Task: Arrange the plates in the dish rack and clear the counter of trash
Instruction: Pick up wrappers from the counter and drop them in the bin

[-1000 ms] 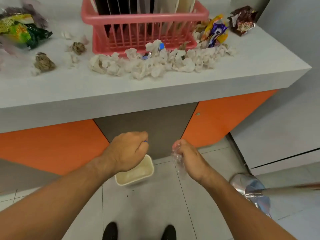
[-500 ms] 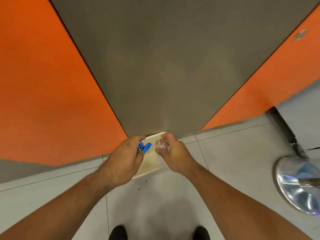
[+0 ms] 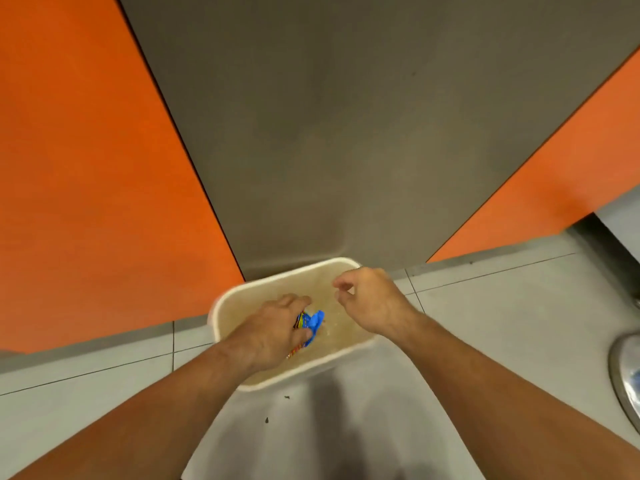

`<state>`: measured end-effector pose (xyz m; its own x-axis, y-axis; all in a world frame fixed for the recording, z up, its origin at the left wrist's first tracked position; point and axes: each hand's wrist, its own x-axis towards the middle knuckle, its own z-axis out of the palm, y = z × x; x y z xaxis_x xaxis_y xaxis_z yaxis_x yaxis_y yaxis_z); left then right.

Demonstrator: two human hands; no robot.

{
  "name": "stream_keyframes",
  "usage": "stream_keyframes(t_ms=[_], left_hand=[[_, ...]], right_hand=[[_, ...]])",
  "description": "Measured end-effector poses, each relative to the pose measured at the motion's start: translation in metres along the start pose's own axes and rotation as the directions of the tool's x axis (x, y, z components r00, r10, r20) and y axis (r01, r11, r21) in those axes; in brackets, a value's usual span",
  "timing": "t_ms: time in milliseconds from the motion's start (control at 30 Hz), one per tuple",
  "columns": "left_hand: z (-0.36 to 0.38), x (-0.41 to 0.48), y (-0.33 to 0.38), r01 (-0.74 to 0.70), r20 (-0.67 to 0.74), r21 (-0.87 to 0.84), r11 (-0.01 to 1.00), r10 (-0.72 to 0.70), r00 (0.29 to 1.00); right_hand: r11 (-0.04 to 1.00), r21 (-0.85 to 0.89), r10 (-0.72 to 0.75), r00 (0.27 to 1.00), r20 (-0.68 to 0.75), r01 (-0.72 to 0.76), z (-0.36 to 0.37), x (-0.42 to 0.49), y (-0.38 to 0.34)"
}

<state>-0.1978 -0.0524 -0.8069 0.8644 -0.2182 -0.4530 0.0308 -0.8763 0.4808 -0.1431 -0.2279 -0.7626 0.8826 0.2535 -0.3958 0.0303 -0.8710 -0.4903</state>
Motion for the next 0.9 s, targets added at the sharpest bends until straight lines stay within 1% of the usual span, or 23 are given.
stream_keyframes(t_ms=[67, 100, 133, 267, 400, 500, 567, 733, 900], left_hand=[[0.006, 0.006, 0.000, 0.051, 0.100, 0.061, 0.997, -0.057, 0.993], [0.005, 0.005, 0.003, 0.064, 0.120, 0.091, 0.994, -0.075, 0.990], [0.001, 0.004, 0.008, 0.065, 0.110, 0.110, 0.992, -0.077, 0.991], [-0.043, -0.029, 0.050, 0.004, -0.055, 0.143, 0.990, 0.004, 0.999], [-0.125, -0.090, 0.113, -0.113, -0.213, 0.130, 0.985, 0.139, 0.967], [-0.190, -0.136, 0.163, -0.192, -0.226, 0.110, 0.975, 0.212, 0.951], [-0.232, -0.168, 0.199, -0.227, -0.254, 0.093, 0.969, 0.244, 0.936], [-0.338, -0.244, 0.300, -0.318, -0.364, 0.130, 0.939, 0.343, 0.866], [-0.426, -0.290, 0.397, -0.426, -0.492, 0.176, 0.887, 0.455, 0.743]], right_hand=[[0.998, 0.055, -0.001, 0.999, -0.052, 0.004, -0.013, -0.010, 0.003], [0.998, 0.066, -0.011, 0.998, -0.057, 0.015, -0.019, -0.016, 0.004], [0.998, 0.062, -0.029, 0.998, -0.054, 0.032, -0.024, -0.022, 0.005], [0.995, 0.056, -0.081, 0.994, -0.079, 0.085, -0.061, -0.055, -0.001], [0.992, 0.021, -0.124, 0.989, -0.086, 0.126, -0.130, -0.106, -0.032], [0.984, -0.023, -0.177, 0.976, -0.129, 0.175, -0.199, -0.153, -0.063], [0.982, -0.026, -0.187, 0.971, -0.149, 0.185, -0.249, -0.188, -0.086], [0.973, 0.029, -0.212, 0.943, -0.257, 0.227, -0.383, -0.269, -0.127], [0.957, 0.078, -0.231, 0.896, -0.379, 0.279, -0.500, -0.332, -0.150]])
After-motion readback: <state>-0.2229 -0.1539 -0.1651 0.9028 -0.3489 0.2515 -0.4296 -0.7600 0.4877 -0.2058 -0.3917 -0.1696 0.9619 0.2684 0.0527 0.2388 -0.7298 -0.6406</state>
